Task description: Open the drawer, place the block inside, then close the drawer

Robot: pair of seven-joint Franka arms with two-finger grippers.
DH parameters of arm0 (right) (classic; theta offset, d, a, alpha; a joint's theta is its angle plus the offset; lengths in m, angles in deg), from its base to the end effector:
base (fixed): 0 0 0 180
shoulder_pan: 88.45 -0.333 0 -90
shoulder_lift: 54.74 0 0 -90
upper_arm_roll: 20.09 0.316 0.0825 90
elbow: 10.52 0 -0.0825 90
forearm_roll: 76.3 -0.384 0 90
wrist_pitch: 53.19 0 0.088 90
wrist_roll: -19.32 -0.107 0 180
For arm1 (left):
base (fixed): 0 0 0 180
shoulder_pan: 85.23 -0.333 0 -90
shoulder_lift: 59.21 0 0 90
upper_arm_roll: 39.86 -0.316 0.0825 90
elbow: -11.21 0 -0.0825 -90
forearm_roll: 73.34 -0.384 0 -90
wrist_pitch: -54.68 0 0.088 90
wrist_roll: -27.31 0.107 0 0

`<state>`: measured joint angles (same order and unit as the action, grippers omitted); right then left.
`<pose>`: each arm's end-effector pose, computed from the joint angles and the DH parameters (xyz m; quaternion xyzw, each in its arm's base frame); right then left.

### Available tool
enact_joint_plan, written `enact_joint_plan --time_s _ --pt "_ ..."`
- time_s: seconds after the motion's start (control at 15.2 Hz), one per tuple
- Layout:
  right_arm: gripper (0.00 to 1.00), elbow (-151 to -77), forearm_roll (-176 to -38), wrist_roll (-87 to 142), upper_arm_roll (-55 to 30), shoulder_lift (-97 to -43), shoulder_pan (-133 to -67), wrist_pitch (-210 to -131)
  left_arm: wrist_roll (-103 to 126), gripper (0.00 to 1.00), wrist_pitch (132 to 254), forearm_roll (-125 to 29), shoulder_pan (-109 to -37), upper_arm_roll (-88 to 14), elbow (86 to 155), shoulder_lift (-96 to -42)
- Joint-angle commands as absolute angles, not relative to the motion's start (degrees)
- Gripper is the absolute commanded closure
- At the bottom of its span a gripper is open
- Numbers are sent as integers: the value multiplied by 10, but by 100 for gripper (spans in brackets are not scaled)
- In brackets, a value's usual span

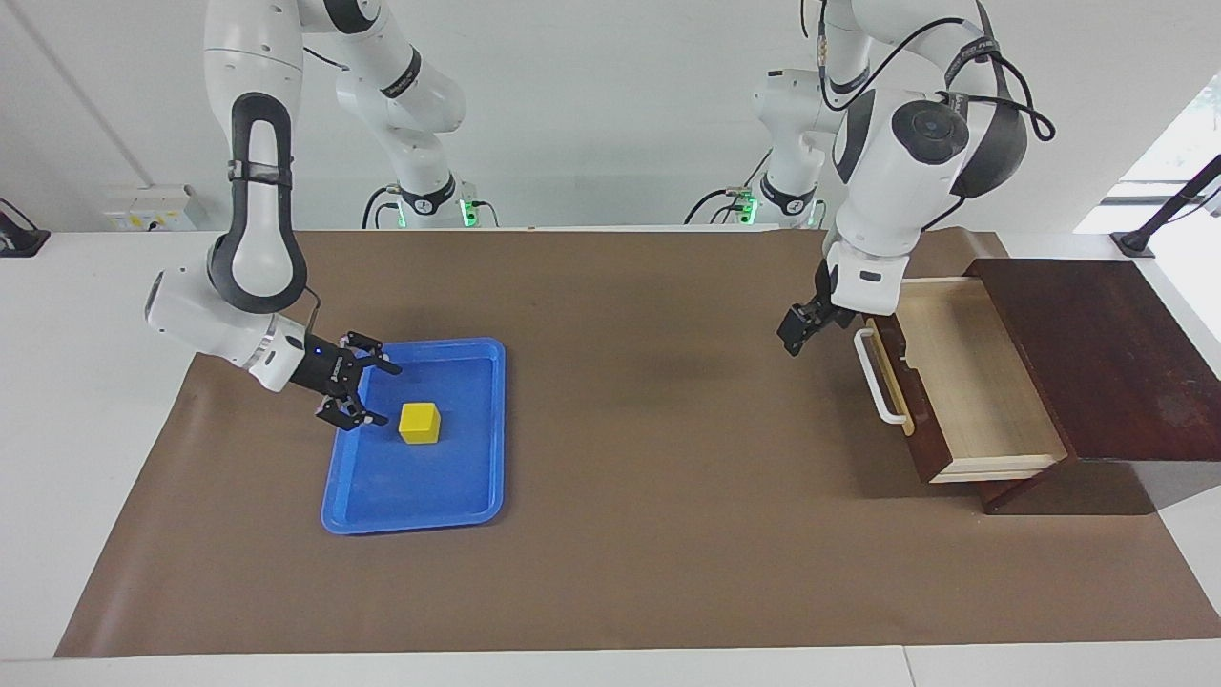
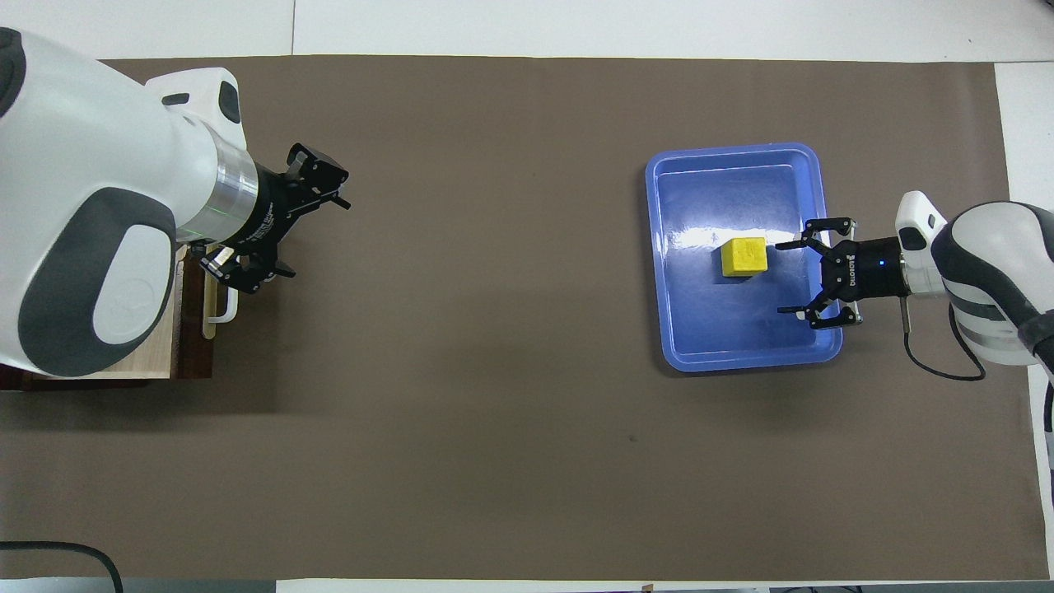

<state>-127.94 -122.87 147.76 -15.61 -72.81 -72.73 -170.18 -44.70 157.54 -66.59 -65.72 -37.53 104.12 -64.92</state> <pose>0.5634 -0.0717 0.2761 -0.6694 -0.6485 -0.2585 0.2541 0.5548 -0.2320 0.5637 0.8987 0.4330 -0.0185 0.0679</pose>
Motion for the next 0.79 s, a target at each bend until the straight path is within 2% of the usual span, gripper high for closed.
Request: enact_joint_plan --time_s 0.0,0.26,0.72 --pt "0 -1280 -1249 1507 -150 -734 -717 -1696 -588 0 1568 -660 -631 -384 1034 -654" --pt "0 -1279 -1253 1507 -150 -735 -717 -1696 -642 0 1628 -659 -632 -384 1103 -632" --pt "0 -1278 -1253 1507 -150 -735 -717 -1695 -644 0 1661 -660 -631 -384 1119 -640"
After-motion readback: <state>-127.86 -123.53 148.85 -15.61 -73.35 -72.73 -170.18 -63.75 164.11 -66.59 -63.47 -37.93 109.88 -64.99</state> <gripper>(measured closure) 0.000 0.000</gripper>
